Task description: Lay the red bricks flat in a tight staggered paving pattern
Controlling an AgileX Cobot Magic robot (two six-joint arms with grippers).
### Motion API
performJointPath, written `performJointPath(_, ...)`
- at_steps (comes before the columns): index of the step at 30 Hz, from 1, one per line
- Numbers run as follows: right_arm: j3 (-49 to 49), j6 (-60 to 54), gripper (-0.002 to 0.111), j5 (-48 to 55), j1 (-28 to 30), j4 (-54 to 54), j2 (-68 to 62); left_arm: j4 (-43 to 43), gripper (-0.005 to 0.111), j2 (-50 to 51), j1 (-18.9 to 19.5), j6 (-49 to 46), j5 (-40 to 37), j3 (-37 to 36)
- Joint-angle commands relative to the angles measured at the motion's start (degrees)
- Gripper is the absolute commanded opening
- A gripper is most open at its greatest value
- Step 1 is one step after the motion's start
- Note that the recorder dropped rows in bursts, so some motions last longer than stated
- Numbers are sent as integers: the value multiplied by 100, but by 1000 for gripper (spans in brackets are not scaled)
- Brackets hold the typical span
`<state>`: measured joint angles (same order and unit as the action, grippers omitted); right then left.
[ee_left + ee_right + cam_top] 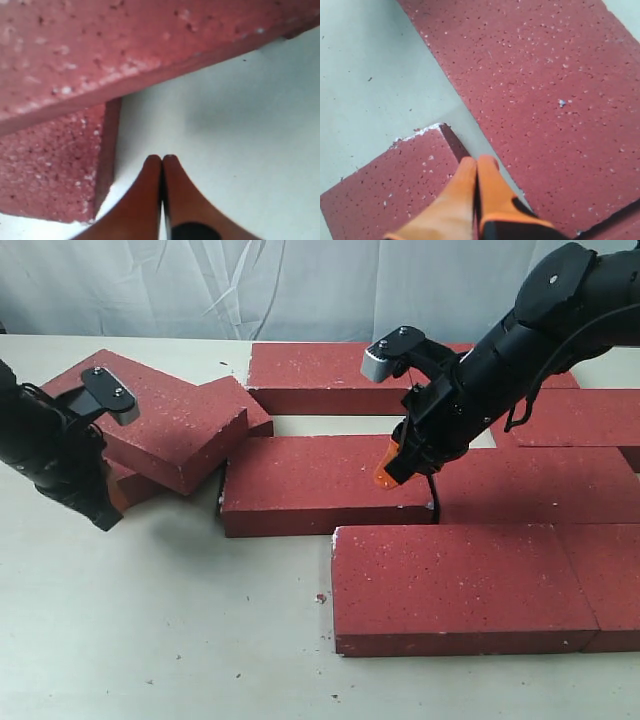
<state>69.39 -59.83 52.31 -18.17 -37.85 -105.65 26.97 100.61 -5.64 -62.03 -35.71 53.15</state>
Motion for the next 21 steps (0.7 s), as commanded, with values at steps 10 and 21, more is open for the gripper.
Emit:
performJointPath(10, -12, -96, -1, 1100, -8, 23, 45, -226, 0, 33, 298, 54, 601, -10)
performJointPath(21, -52, 46, -1, -591, -461, 1048, -606, -249, 0, -398, 519, 581, -218, -10)
